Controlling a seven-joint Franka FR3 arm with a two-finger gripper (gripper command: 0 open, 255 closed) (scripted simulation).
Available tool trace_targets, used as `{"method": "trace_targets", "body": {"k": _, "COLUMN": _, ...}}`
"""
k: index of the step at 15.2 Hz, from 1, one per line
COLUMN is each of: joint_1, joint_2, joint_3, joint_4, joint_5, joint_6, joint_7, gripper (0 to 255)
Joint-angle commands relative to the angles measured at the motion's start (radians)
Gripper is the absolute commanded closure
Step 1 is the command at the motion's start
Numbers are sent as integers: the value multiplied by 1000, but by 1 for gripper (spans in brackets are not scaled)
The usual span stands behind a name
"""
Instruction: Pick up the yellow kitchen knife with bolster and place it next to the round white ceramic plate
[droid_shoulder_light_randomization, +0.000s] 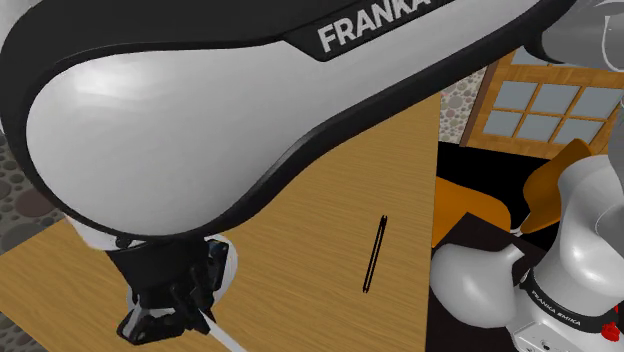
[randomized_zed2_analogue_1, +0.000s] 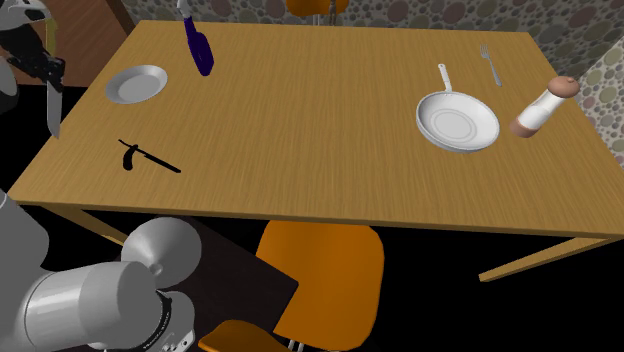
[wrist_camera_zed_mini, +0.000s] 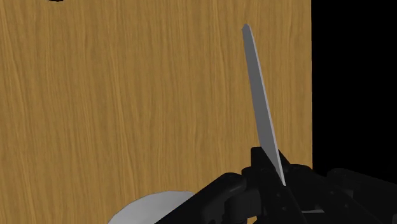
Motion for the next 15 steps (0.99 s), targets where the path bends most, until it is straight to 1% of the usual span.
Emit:
{"method": "trace_targets", "body": {"k": 1, "joint_1": 35, "joint_2": 66, "joint_3": 6, "joint_4": 93, "joint_5": -21, "joint_6": -27, "joint_7": 41, "gripper": 255}}
{"method": "trace_targets", "body": {"k": 2, "joint_1": 47, "joint_2": 85, "joint_3": 7, "joint_4": 122, "joint_5": -27, "joint_6": -36, "joint_7": 52, "gripper": 255}}
{"method": "trace_targets", "body": {"k": 15, "joint_1": 46, "joint_2": 123, "joint_3": -1, "joint_4": 1, "joint_5": -37, "joint_6": 120, "joint_7": 46, "gripper": 255}}
